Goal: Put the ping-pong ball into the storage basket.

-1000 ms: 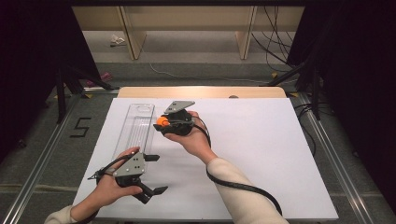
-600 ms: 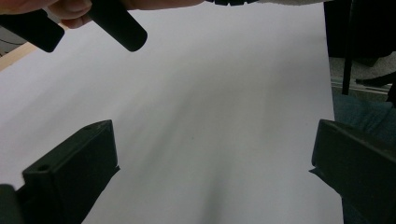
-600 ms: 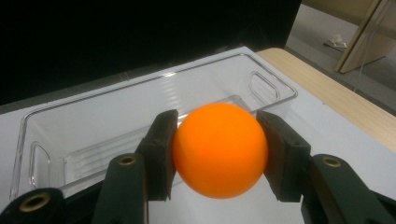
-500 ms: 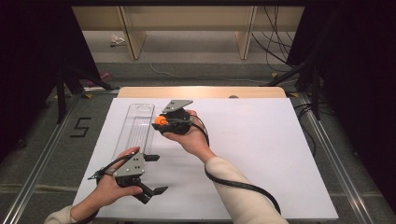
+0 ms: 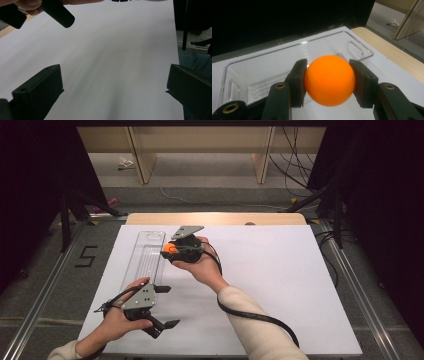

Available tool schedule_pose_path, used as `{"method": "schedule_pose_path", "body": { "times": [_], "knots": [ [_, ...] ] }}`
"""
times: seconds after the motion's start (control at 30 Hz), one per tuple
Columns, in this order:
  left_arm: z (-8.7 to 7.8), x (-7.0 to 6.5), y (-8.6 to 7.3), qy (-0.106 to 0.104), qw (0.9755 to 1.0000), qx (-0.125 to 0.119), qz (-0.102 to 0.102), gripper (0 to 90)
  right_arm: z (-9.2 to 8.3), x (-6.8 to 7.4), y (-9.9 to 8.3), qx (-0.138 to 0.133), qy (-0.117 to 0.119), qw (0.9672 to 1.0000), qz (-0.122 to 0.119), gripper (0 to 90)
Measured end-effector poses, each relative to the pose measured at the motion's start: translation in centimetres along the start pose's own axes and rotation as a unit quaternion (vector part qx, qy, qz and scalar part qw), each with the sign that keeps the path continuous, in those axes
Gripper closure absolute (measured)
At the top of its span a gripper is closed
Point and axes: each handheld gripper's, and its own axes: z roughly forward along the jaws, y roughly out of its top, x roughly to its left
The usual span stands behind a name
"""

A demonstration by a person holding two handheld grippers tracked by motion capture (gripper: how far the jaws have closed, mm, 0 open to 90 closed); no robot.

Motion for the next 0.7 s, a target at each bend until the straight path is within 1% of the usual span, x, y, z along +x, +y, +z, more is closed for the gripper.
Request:
{"method": "schedule_pose_path", "body": {
  "times": [0.7],
  "knots": [
    [0.01, -0.03, 0.02, 0.000, 1.0000, 0.000, 0.001, 0.0, 0.92, 0.33, 0.63, 0.003, 0.008, 1.0000, -0.005, 51.6]
  ]
}}
